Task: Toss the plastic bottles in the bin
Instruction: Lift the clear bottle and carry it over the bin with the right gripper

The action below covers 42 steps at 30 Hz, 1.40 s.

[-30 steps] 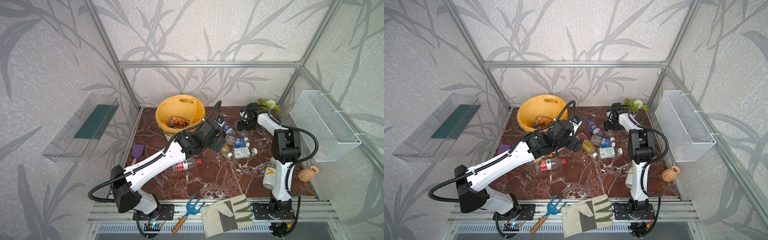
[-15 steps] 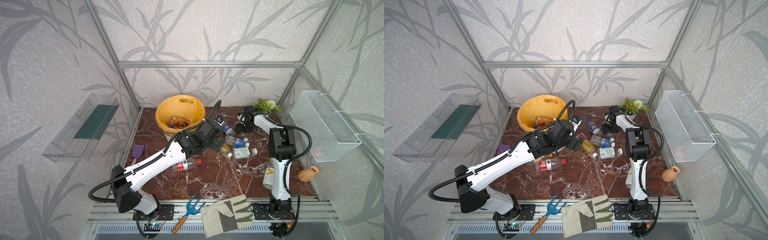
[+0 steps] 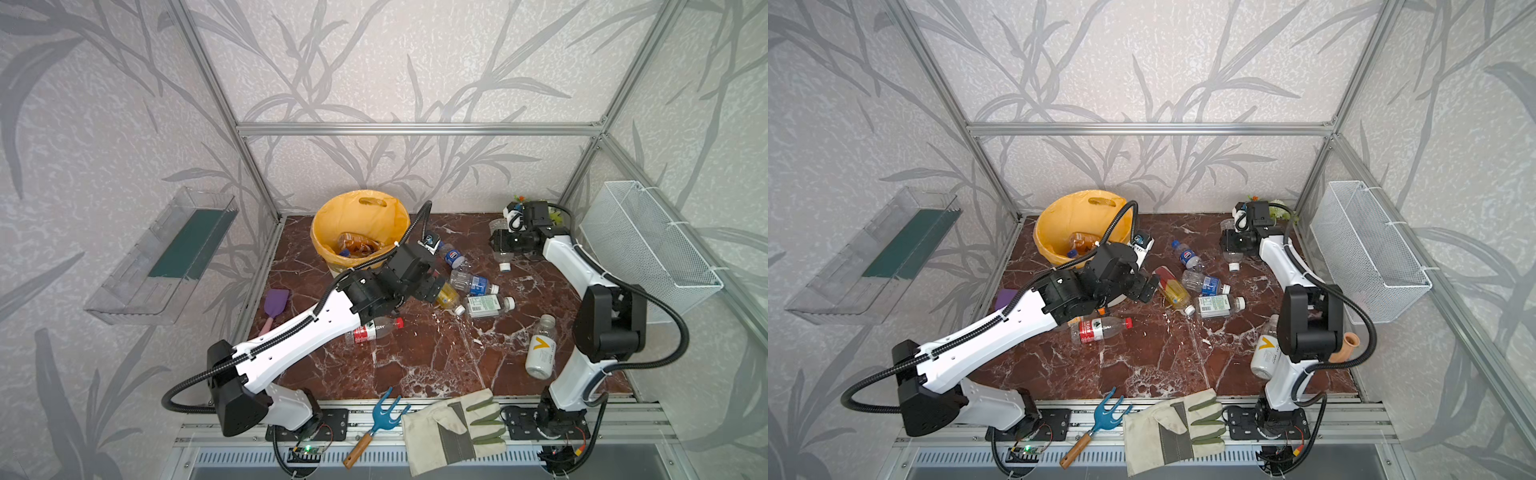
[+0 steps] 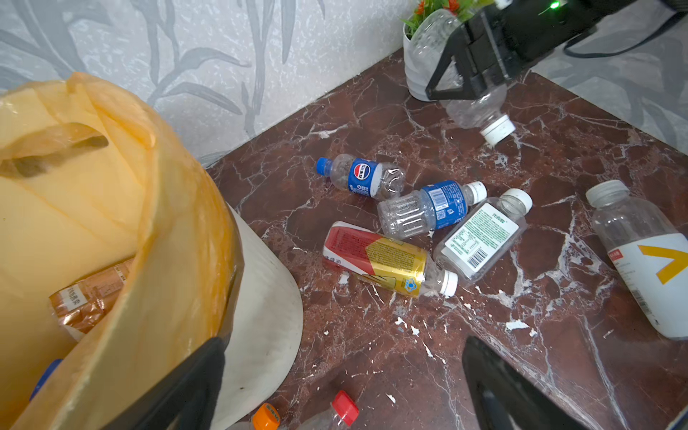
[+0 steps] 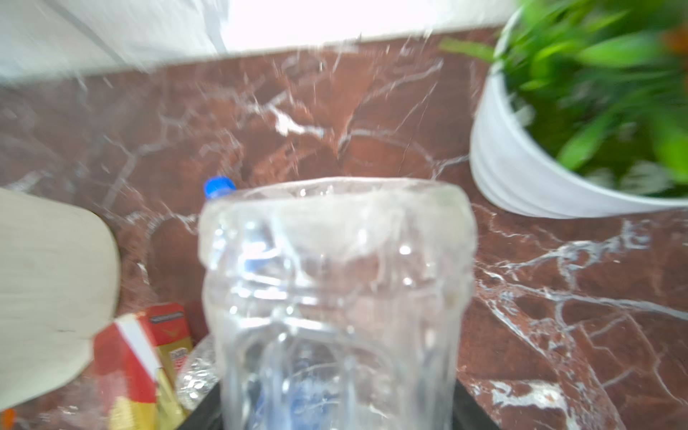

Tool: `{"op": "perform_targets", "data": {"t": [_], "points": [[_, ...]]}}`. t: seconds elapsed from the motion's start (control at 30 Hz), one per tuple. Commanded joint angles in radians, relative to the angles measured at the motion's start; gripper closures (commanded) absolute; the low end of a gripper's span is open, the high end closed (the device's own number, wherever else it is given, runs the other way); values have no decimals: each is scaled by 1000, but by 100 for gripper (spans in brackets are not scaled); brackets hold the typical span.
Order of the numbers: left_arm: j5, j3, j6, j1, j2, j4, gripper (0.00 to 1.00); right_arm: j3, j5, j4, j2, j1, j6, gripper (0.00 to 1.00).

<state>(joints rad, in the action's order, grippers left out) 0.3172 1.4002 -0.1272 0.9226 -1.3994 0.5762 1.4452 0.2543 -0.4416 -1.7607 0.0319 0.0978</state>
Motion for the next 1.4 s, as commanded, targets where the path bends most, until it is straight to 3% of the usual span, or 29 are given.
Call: {"op": "perform_targets", "data": {"t": [0.0,0.23,0.57,0.9,0.97,1.07,1.23,1.37], "points": [[53,-39,-15,-1,69,-56,1,-74,106,121,114,-6,96,37],[148,-146,-56,-11,190,-150,1,-263,314,563,282,33,434,41],[256,-237,-56,-13,391,-171,1,-186,354,870,283,199,700,41],[432,-289,-77,-14,520,-115,1,166,323,853,69,487,688,40],[445,-304,-81,-13,536,-118,1,309,362,756,-40,554,641,37],[439,-302,-73,-13,548,-97,1,555,381,386,-168,591,453,30],[463,-298,-57,-13,570,-61,1,470,291,293,-71,554,362,0],[443,-304,-40,-13,557,-95,1,435,243,288,15,547,300,1]]}}
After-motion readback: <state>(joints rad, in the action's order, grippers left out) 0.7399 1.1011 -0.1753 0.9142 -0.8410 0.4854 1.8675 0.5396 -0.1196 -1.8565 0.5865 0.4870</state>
